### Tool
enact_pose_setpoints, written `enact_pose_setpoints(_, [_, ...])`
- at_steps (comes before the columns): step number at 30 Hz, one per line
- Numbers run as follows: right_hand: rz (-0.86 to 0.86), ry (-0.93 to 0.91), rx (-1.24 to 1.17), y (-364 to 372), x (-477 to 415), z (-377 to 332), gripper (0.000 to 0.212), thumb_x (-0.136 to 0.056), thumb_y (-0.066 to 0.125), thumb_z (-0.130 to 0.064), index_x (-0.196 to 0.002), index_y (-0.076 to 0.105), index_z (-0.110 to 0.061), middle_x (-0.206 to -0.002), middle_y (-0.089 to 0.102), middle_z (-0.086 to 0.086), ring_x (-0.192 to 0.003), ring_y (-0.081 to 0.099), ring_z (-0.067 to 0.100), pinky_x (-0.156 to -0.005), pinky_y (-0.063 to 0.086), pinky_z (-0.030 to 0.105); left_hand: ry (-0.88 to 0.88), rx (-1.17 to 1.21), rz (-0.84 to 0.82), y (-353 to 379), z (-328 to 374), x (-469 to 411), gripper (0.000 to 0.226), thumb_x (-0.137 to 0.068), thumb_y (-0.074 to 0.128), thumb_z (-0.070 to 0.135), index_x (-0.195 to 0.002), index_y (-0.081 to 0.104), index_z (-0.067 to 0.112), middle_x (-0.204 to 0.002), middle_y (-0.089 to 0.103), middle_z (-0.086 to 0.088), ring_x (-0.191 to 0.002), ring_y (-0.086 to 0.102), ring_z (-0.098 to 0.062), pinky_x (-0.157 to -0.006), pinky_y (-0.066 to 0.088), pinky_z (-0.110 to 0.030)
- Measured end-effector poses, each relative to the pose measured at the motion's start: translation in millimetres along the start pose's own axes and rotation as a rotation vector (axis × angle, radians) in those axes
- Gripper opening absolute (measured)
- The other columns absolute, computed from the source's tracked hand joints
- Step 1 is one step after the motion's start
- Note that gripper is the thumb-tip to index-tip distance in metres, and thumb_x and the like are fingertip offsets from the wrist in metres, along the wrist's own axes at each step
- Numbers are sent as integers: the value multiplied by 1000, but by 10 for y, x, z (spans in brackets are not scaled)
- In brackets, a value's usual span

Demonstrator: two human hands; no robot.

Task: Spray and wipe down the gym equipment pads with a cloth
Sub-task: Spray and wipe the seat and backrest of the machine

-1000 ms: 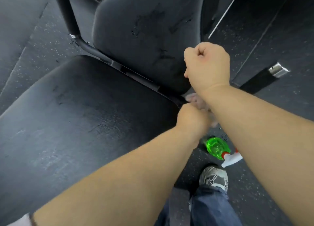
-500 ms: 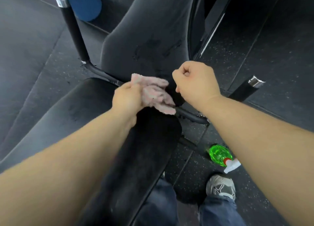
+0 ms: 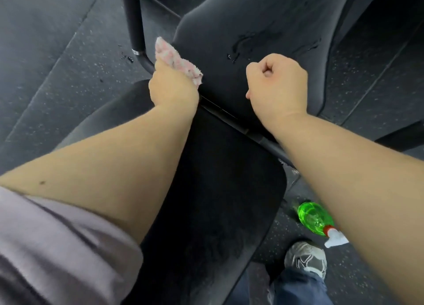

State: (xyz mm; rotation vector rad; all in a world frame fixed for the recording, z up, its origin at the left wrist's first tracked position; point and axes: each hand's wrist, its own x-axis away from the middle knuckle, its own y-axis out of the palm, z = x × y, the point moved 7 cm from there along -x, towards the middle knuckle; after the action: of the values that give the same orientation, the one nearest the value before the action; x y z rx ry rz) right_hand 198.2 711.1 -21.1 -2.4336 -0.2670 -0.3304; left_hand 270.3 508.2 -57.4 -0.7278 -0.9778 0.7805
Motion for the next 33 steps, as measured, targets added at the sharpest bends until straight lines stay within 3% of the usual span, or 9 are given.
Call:
enact_pose_setpoints(3, [12, 13, 36, -89, -23, 143, 21, -85, 46, -25, -68, 50, -12, -74, 68, 13, -79, 67, 28, -68, 54, 43, 90, -140, 63, -47, -12, 182, 48, -96, 48, 12, -141, 33, 12, -129, 57, -13, -121, 51, -29, -87, 36, -34])
enact_pose_setpoints(6, [14, 33, 33, -121, 1, 228, 23, -84, 46, -24, -72, 54, -6, -74, 69, 13, -79, 67, 28, -70, 54, 43, 152, -351, 70, 95, -43, 458, 54, -98, 45, 24, -147, 24, 15, -122, 61, -9, -115, 56, -27, -88, 33, -35])
enact_pose_setpoints(8, [9, 33, 30, -134, 45, 229, 25, -84, 47, -25, -73, 57, -5, -71, 69, 11, -77, 66, 26, -70, 53, 41, 263, -451, 31, 349, -70, 812, 51, -100, 41, 26, -144, 24, 7, -116, 62, -9, -102, 58, -25, -84, 32, -35])
enact_pose_setpoints(10, [6, 21, 29, -212, 70, 273, 24, -84, 48, -26, -71, 56, -7, -69, 68, 9, -75, 67, 24, -70, 54, 39, 318, -431, -4, 531, -62, 1121, 46, -100, 39, 24, -140, 27, 5, -109, 60, -9, -86, 49, -21, -80, 27, -33])
enact_pose_setpoints(14, [42, 48, 27, -461, 64, 513, 24, -83, 47, -27, -72, 55, -7, -69, 67, 10, -75, 69, 26, -71, 55, 42, 327, -412, -33, 570, -70, 1279, 45, -100, 40, 23, -140, 28, 6, -106, 58, -11, -84, 45, -21, -80, 27, -33])
enact_pose_setpoints(18, [86, 100, 10, -732, 191, 785, 25, -82, 47, -28, -74, 59, -7, -70, 69, 9, -75, 67, 25, -70, 54, 42, 596, -416, -178, 769, -68, 1857, 27, -97, 44, 19, -124, 43, 12, -78, 41, 4, -77, 40, -20, -75, 26, -32])
enact_pose_setpoints(23, [81, 96, 26, -1117, 323, 982, 24, -84, 48, -27, -73, 58, -9, -68, 68, 7, -73, 65, 23, -72, 54, 40, 867, -482, -542, 1117, -12, 2604, 19, -97, 44, 24, -116, 48, 19, -78, 43, 5, -84, 53, -28, -86, 38, -39])
enact_pose_setpoints(29, [70, 115, 37, -1503, 375, 1142, 24, -85, 46, -27, -74, 57, -9, -70, 69, 8, -77, 66, 27, -74, 55, 43, 644, -209, -529, 1002, -36, 2553, 26, -94, 45, 17, -116, 55, 29, -88, 64, 3, -82, 61, -21, -73, 50, -39])
enact_pose_setpoints(33, [46, 115, 40, -1479, 357, 1009, 23, -86, 47, -28, -71, 56, -12, -71, 69, 6, -77, 66, 26, -74, 55, 43, 560, -50, -490, 716, 84, 2249, 28, -95, 45, 12, -113, 58, 29, -82, 63, 10, -70, 57, -2, -59, 44, -16])
